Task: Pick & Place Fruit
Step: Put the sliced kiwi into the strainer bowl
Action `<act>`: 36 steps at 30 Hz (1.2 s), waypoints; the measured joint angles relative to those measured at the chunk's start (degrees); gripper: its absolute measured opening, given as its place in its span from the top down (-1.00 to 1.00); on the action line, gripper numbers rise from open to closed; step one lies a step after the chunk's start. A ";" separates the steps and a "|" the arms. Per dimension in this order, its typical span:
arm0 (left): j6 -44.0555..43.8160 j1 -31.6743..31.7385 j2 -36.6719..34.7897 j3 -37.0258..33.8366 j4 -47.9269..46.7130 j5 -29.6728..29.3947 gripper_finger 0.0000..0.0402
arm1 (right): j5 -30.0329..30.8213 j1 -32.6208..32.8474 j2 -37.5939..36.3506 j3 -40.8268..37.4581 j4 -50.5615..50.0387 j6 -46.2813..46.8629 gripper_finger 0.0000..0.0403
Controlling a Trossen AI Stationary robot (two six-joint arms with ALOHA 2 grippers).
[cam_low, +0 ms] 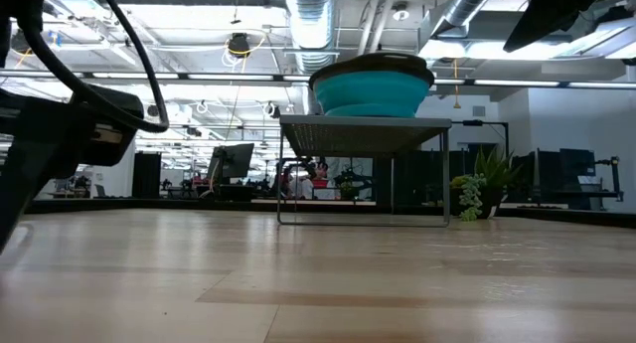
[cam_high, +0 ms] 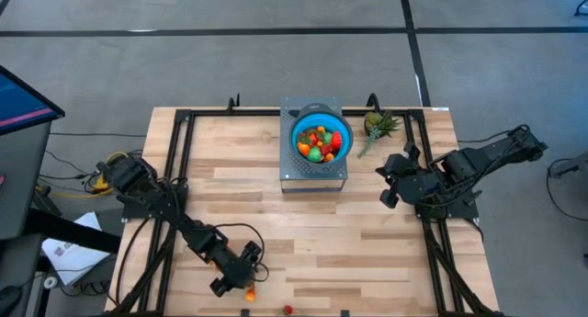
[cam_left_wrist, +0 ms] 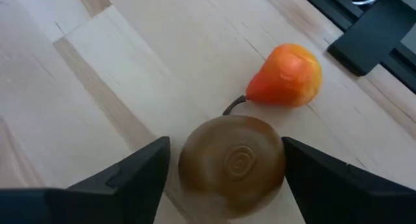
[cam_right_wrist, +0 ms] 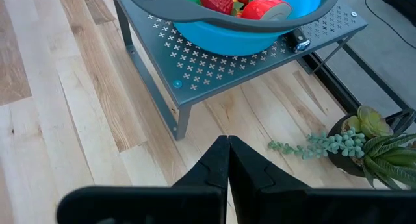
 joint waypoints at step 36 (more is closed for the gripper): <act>-0.07 0.00 0.36 0.00 0.96 0.12 -0.14 | 0.02 0.00 0.00 0.00 -0.90 -0.18 1.00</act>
